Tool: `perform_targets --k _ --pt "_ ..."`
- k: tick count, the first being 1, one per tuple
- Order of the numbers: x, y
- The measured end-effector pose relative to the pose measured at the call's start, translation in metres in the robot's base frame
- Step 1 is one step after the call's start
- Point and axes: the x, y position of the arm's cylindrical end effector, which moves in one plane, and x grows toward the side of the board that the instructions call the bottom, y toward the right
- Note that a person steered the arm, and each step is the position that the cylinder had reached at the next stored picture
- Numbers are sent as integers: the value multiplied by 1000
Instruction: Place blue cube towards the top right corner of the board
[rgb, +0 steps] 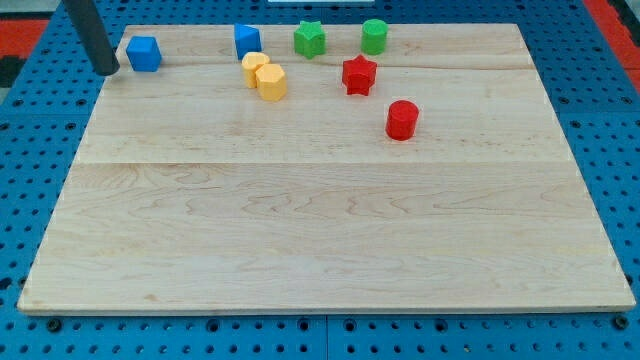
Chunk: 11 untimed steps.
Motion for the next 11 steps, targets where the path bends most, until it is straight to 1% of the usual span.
perform_targets --k 1,2,3,4,5,8,9,10,11 --pt "-7 31" --pt "-27 65" --pt "-36 64" --pt "-3 35" --pt "9 -14" --pt "7 -15" --pt "34 0" --pt "116 47" --pt "153 126"
